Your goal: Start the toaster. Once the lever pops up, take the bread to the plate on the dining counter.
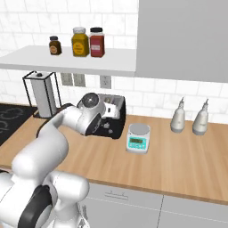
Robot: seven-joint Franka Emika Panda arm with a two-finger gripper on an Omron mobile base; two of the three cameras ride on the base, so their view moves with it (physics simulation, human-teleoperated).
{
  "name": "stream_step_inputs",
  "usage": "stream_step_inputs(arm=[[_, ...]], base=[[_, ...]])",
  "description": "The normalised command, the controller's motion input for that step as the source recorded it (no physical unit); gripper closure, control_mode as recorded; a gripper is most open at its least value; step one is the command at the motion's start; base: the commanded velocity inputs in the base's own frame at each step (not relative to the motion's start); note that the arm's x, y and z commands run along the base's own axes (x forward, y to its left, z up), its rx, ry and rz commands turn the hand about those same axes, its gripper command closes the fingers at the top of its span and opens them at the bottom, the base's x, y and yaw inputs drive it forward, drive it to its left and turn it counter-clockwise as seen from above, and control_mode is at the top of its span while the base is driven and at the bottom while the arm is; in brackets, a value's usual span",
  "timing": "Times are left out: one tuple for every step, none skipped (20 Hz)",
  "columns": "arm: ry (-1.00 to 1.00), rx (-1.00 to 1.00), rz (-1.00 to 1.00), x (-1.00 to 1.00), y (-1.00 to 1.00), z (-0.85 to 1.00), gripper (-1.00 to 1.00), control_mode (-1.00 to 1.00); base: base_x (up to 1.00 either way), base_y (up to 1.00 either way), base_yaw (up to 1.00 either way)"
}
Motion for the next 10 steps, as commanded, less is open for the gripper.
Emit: stream_step_inputs(arm=[[-0.01,0.09,-0.11,0.0,0.22,0.8,1.0,-1.0],[-0.09,0.06,-0.12,0.0,0.24,0.79,1.0,-1.0],[-0.12,0.05,-0.12,0.11,0.26,0.78,1.0,-1.0],[-0.12,0.04,-0.12,0.23,0.24,0.74,1.0,-1.0],[-0.09,0.03,-0.11,0.28,0.23,0.76,1.0,-1.0],[-0.05,0.05,-0.09,0.22,0.19,0.69,1.0,-1.0],[-0.05,0.05,-0.05,0.23,0.16,0.69,1.0,-1.0],[-0.05,0.04,-0.02,0.16,0.24,0.61,1.0,-1.0],[-0.02,0.03,0.0,0.14,0.13,0.34,1.0,-1.0],[0.0,0.02,0.0,0.05,0.0,0.1,1.0,-1.0]], base=[[0.0,0.0,0.0],[0.0,0.0,0.0],[0.0,0.0,0.0],[0.0,0.0,0.0],[0.0,0.0,0.0],[0.0,0.0,0.0],[0.0,0.0,0.0],[0.0,0.0,0.0],[0.0,0.0,0.0],[0.0,0.0,0.0]])
